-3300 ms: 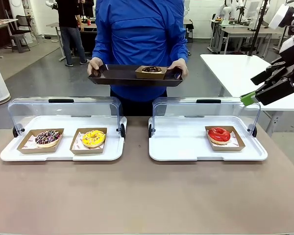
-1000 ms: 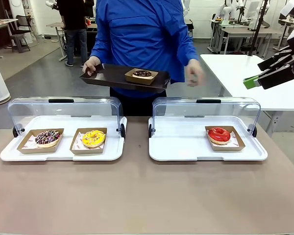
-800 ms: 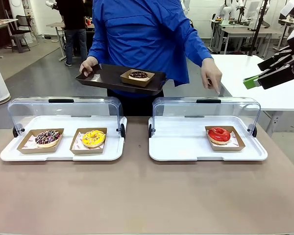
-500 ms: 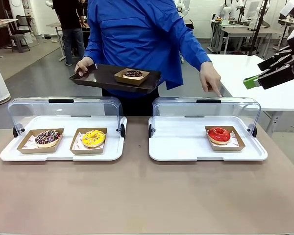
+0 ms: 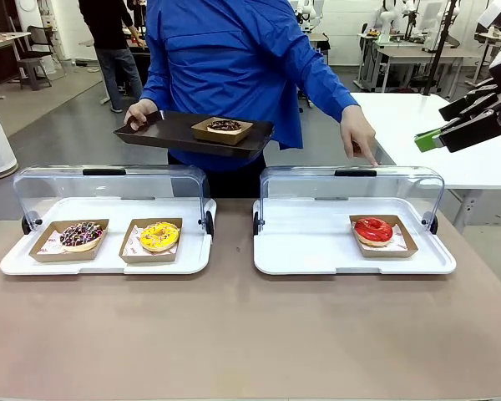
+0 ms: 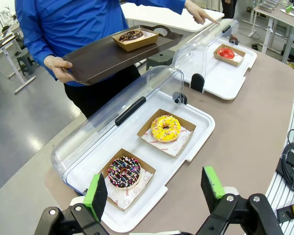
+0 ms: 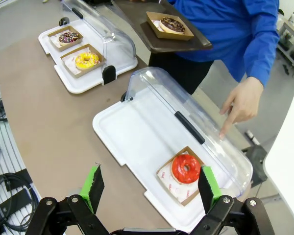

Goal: Provide the desired donut to the person.
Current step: Pick up and lift the Paper togo box containing the Donut pointed at by the person.

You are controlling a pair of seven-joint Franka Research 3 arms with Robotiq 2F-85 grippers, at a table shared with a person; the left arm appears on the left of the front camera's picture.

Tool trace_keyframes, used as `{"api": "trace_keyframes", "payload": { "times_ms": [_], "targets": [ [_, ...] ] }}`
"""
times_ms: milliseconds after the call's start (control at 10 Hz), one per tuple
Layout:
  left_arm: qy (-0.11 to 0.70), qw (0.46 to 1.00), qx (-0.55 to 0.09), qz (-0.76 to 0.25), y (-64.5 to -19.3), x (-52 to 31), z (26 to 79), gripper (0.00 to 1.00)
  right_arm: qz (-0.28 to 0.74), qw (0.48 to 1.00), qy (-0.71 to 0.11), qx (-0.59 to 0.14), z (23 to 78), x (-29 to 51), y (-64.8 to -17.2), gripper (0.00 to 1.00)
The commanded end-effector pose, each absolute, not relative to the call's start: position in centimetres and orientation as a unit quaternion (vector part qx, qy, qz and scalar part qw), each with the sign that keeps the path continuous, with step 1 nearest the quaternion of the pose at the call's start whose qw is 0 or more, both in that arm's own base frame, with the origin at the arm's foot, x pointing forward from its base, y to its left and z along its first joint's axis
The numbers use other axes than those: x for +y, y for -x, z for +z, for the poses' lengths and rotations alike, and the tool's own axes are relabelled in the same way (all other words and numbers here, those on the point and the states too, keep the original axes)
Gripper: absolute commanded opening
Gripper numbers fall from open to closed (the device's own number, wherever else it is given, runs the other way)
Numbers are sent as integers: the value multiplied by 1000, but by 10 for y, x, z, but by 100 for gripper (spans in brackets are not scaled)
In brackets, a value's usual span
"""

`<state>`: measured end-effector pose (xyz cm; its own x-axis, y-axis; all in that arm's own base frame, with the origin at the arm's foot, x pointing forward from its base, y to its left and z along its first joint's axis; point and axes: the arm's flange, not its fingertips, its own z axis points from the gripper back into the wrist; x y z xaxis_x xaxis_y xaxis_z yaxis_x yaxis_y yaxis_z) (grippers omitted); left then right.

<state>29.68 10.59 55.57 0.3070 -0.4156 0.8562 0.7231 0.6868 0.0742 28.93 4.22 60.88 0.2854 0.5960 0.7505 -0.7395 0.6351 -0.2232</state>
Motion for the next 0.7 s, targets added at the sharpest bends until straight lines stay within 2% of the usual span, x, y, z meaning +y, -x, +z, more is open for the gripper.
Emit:
{"api": "trace_keyframes", "payload": {
  "times_ms": [0, 600],
  "targets": [
    [170, 790, -467, -359, -296, 106, 556, 100, 415, 801, -85, -424, 608, 42, -289, 100],
    [170, 790, -467, -359, -296, 106, 556, 100, 419, 797, -84, -427, 609, 42, -289, 100]
  ]
}}
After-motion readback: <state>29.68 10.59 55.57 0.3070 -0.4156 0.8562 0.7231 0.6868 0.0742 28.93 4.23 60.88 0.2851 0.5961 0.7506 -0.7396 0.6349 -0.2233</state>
